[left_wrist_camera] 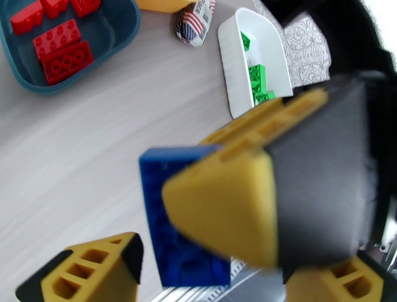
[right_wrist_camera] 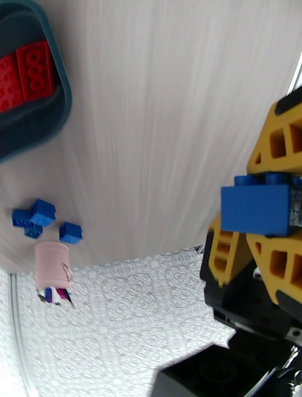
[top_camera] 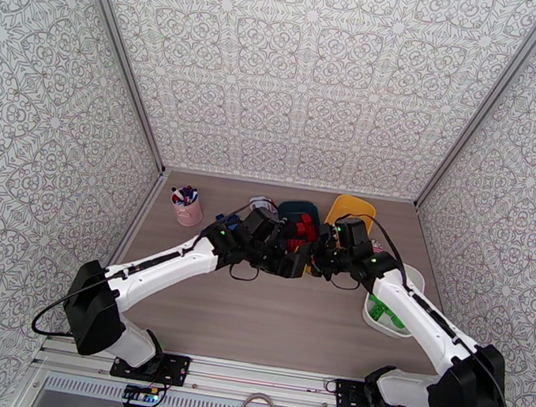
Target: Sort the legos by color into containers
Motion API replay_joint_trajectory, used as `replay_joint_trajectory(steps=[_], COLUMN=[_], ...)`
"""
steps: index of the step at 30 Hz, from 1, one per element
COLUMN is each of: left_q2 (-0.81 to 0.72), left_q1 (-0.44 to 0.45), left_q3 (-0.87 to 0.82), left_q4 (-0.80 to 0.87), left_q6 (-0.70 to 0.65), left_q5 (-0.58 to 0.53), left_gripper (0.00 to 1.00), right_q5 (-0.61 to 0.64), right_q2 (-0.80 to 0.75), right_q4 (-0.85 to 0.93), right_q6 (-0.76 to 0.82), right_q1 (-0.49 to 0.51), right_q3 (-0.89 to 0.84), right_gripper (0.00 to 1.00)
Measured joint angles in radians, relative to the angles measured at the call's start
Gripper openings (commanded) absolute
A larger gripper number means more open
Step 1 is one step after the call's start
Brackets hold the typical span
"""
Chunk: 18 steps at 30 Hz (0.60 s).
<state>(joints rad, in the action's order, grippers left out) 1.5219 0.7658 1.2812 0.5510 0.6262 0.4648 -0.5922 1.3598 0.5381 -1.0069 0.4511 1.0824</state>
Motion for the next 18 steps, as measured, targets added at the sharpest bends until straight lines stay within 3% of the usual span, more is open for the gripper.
replay_joint_trajectory(steps=[3,6,13,18], left_q2=[-0.025,-0.077,-0.215,-0.239], left_q1=[-0.027,-0.065,-0.19,-0.277], left_q3=[0.0,0.0,-0.025,-0.03], left_q4=[0.018,0.046,0.14,0.243], left_q6=[-0.002,-0.002,0.002,0.01], left_q5=[-0.023,-0.065,-0.216,-0.347], left_gripper=[0.88,0.99,0.99,0.99], right_q5=[0.001,0.009,0.037,0.067], right_q2=[0.038,0.089,0.216,0.348], right_q4=[0.036,0.094,0.185,0.212], right_q6=[0.04,0.102,0.218,0.249], right_q1=[-0.068,-0.146,-0.364,-0.467], right_q3=[0.027,0.085,0.228,0.354], right_gripper=[0.15,0.16,0.16,0.16])
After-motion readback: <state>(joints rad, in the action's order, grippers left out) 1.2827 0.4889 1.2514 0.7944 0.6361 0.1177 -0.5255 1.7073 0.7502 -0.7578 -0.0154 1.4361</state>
